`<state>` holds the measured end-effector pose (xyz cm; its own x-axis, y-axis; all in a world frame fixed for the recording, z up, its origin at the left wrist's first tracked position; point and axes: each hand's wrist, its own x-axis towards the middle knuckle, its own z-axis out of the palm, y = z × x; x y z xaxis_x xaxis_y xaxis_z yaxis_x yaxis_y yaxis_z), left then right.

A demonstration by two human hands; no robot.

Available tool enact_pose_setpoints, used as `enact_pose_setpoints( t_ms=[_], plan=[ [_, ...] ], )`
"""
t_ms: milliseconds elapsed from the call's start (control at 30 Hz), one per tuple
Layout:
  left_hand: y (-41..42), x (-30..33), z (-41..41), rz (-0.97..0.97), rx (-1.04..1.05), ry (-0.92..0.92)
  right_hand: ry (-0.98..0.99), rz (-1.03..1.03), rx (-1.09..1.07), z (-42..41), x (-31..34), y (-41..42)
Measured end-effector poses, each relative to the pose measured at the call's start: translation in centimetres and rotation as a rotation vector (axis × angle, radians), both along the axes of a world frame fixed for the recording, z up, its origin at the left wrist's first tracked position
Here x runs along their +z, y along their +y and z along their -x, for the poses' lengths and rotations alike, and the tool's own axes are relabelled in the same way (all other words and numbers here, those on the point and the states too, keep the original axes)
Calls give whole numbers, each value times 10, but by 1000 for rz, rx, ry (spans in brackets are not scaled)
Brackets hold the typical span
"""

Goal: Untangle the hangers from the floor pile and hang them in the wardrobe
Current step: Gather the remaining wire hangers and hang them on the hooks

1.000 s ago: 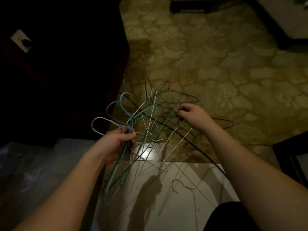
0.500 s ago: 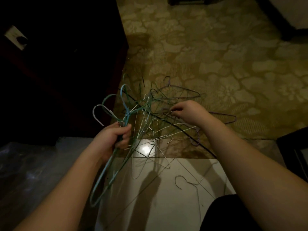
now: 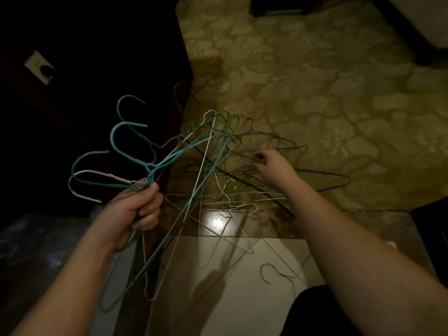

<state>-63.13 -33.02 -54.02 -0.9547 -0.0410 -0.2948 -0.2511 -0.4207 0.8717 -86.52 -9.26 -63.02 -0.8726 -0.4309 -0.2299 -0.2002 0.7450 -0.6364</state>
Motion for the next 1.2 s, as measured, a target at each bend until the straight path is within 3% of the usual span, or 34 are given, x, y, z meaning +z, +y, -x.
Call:
enact_pose_setpoints(
  t_ms=[100, 200, 300, 433, 500, 567, 600, 767, 1033, 1200],
  plan=[
    [-5, 11, -11, 6, -7, 11, 58, 113, -88, 7, 11, -10],
    [-15, 16, -16, -39, -58, 32, 76, 133, -19, 19, 22, -23],
    [-23, 16, -18, -296, -197, 111, 87, 86, 129, 33, 33, -38],
    [-24, 16, -22, -569, -182, 121, 103, 0, 261, 47, 50, -38],
    [-23, 18, -22, -414, -130, 85, 154, 26, 290, 54, 57, -27],
    [-23, 17, -27, 8, -47, 47, 198, 13, 302, 60, 66, -14],
    [-21, 18, -27, 111, -21, 26, 211, -1, 316, 63, 72, -8],
    [-14, 23, -22, 267, -1, -3, 218, -104, 335, 82, 113, 15],
    [-2, 23, -8, 302, -88, -52, 542, -509, 433, 77, 143, 7],
    [3, 20, 0, 329, -118, -6, 458, -704, 417, 78, 130, -4]
  ],
)
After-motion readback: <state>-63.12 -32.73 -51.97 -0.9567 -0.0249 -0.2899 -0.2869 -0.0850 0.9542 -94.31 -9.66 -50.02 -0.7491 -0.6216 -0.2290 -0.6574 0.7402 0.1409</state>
